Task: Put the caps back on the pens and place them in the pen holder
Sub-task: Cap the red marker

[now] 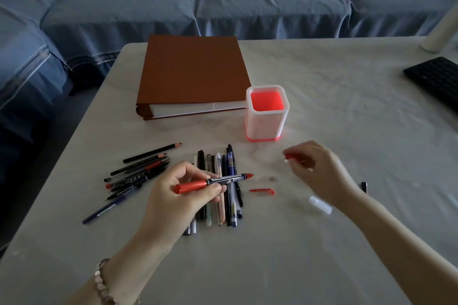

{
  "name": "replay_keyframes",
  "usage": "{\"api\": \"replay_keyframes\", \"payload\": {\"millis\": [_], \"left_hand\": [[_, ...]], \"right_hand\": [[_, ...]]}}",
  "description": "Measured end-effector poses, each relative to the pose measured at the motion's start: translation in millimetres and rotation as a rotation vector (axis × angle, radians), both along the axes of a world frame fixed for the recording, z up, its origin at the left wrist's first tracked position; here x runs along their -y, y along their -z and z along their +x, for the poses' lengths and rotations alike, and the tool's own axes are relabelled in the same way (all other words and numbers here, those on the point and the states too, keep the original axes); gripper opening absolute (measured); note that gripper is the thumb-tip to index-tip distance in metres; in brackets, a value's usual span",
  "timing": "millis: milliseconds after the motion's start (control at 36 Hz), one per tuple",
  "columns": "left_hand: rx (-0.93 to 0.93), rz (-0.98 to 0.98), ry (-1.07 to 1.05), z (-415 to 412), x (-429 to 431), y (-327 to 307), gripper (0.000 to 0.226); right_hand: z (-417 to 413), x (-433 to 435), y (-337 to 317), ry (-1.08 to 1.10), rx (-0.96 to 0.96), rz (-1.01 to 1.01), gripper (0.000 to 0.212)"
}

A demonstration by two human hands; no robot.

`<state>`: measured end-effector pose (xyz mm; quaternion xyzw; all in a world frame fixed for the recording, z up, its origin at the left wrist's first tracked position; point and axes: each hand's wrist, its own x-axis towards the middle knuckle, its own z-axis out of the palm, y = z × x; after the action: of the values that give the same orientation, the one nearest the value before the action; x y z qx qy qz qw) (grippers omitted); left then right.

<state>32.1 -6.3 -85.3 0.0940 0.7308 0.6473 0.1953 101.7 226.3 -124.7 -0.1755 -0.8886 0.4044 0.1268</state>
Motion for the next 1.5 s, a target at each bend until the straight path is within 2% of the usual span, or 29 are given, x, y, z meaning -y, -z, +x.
{"api": "replay_keyframes", "payload": {"millis": [139, 250, 611, 694, 750, 889, 1000, 1056, 1139, 1250, 1278, 1417, 1500], "left_hand": [[0.061, 0.065, -0.04, 0.1, 8.2, 0.3, 0.016], [0.075, 0.114, -0.046, 0.7, 13.1, -1.6, 0.022], [0.167, 0.208, -0.014, 4.8, 17.0, -3.0, 0.015], [0.071, 0.023, 0.047, 5.1, 20.2, -2.2, 0.022], [-0.015, -0.096, 0.1, 5.7, 20.4, -2.2, 0.016], [-0.243, -0.249, 0.268, 5.6, 23.3, 2.0, 0.021], [-0.396, -0.271, 0.313, 7.8, 23.4, 2.8, 0.014], [-0.439, -0.257, 0.33, 9.3, 23.0, 1.4, 0.013], [-0.464, -0.226, 0.338, 9.6, 22.9, 0.1, 0.013], [-0.528, -0.216, 0.394, 9.7, 22.6, 1.7, 0.006], [-0.553, -0.22, 0.399, 9.9, 22.7, 2.3, 0.011], [-0.558, -0.187, 0.369, 11.7, 22.0, -0.1, 0.014], [-0.49, -0.15, 0.326, 15.1, 20.0, -0.2, 0.02]], "right_hand": [[4.5, 31.2, -11.6, -0.126, 0.004, -0.229, 0.036], [6.0, 39.2, -17.1, -0.127, -0.023, -0.366, 0.032], [5.9, 49.9, -24.2, -0.192, -0.016, -0.402, 0.034], [9.3, 49.4, -27.0, -0.224, -0.004, -0.345, 0.03], [11.4, 48.9, -27.7, -0.232, -0.015, -0.302, 0.03], [13.8, 48.9, -26.5, -0.244, -0.03, -0.303, 0.026], [13.3, 50.8, -21.3, -0.225, -0.041, -0.372, 0.022], [13.3, 52.4, -18.4, -0.211, -0.007, -0.342, 0.023], [15.1, 56.6, -11.7, -0.166, 0.053, -0.232, 0.051], [11.2, 61.8, -14.8, 0.009, 0.013, -0.32, 0.061], [9.2, 61.9, -16.6, 0.058, 0.005, -0.325, 0.06], [5.9, 64.2, -24.4, 0.106, -0.019, -0.36, 0.062], [7.3, 73.4, -27.5, 0.128, -0.11, -0.221, 0.065]]}}
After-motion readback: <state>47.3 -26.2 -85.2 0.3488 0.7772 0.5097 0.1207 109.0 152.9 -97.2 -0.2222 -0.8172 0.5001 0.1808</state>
